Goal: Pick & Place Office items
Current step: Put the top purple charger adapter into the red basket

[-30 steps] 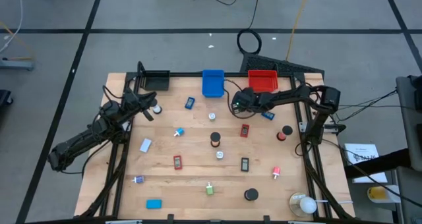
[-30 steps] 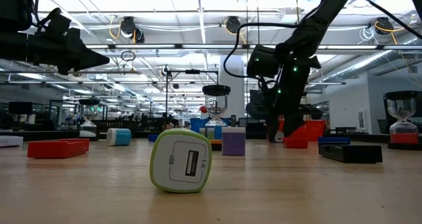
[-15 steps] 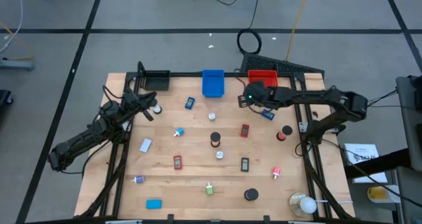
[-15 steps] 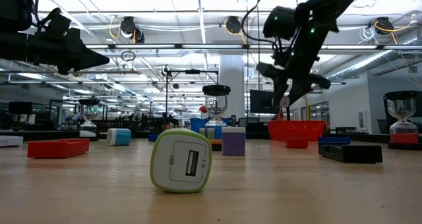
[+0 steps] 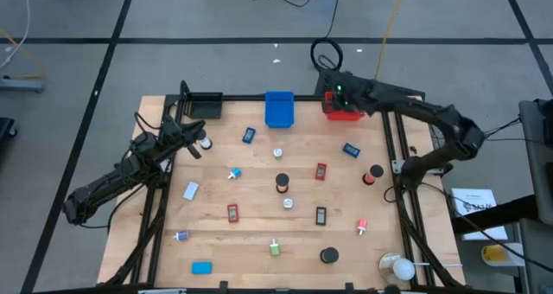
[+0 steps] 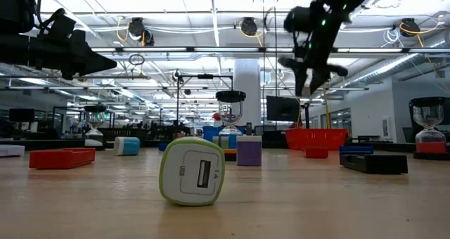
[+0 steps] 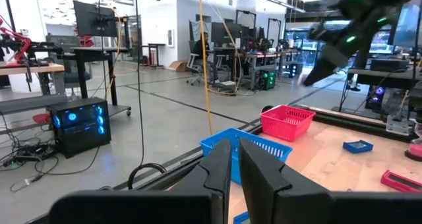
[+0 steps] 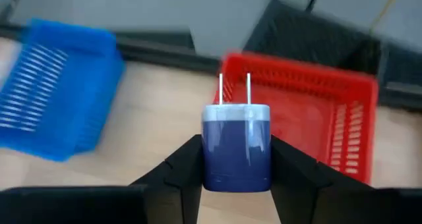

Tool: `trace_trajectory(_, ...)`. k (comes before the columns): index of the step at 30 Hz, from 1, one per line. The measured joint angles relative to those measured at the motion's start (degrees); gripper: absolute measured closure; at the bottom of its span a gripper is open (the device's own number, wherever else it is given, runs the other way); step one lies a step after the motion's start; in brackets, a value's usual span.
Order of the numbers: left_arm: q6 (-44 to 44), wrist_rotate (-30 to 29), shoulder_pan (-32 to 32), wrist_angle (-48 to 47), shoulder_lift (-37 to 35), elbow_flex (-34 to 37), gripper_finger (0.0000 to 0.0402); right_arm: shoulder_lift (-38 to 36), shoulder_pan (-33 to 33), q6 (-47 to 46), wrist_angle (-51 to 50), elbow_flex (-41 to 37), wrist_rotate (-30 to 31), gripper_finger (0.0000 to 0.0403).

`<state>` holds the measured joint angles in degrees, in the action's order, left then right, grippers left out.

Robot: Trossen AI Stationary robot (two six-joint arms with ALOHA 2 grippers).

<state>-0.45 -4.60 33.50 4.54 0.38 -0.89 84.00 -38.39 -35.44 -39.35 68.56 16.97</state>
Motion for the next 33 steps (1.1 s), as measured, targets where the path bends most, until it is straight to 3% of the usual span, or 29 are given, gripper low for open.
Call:
trace_trajectory(3,0.00,0.00,0.00,0.00,0.01,0.02,0.0364,6.15,-3.31,2.12,-0.22,-0.18,-3.60,0.0272)
trace_trajectory(8,0.00,0.00,0.00,-0.02,0.01,0.00,0.0364,13.15,-7.08,2.56,3.77,-0.16,-4.30,0.0272)
trace_trajectory(22,-0.02,0.00,0.01,-0.02,-0.01,0.00,0.0364,20.47,-10.26,3.86,12.83,-0.11,-9.73,0.0271)
trace_trajectory(33,0.00,0.00,0.02,-0.02,-0.02,0.00,0.0364,20.75,-10.38,4.68,14.70,-0.11,-9.65,0.0228)
